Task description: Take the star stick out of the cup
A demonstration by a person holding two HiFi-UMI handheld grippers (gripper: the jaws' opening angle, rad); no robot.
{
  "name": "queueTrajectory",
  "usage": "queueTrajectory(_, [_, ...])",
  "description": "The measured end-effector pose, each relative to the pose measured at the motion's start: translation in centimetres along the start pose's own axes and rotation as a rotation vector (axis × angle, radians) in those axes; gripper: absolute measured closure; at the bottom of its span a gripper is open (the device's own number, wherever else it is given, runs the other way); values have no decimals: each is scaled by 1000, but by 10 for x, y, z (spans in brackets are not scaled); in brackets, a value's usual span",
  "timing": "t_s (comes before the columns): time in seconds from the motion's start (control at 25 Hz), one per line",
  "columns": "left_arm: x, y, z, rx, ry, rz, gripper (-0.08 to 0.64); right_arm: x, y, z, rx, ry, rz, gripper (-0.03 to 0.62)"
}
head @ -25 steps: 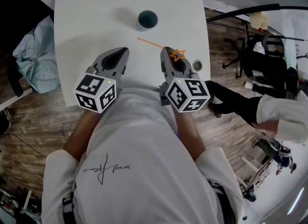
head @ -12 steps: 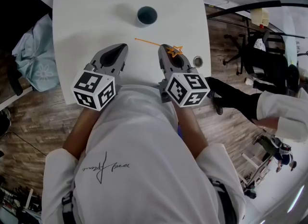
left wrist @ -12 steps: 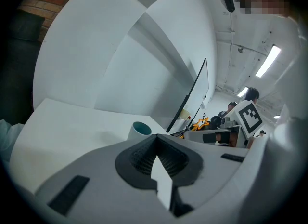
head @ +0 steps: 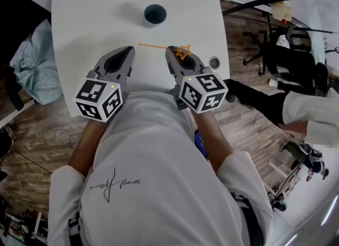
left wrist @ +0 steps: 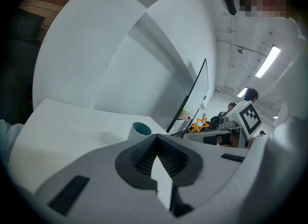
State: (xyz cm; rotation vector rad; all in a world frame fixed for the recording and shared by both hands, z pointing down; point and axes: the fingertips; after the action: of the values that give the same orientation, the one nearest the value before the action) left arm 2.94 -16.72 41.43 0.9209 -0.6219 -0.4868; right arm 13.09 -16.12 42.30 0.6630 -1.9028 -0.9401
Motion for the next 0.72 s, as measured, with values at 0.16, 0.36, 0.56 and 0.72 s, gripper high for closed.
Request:
queueTrajectory(0.16, [-1, 0, 1, -2, -4, -2, 557, 1, 2, 2, -8, -26, 19, 568])
queueTrajectory(0.36, [0, -1, 0, 0, -1, -1, 557, 0, 0, 5, -14, -37, 22, 568])
queueTrajectory(0.56, [-1, -1, 1, -1, -1, -3, 557, 0, -2, 6, -23, -42, 19, 569])
queueTrajectory(0.72, [-2, -1, 1, -2, -4, -6, 557, 0, -1, 7, -27, -52, 25, 569])
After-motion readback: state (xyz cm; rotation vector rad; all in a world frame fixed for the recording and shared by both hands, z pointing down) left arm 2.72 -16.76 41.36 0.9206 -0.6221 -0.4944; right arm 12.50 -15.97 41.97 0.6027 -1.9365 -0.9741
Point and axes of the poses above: the fingertips, and each gripper's own axes: x forward along the fingers, z to its left, y out of its underside, and after that the axes turned 3 degrees about -z, right-handed
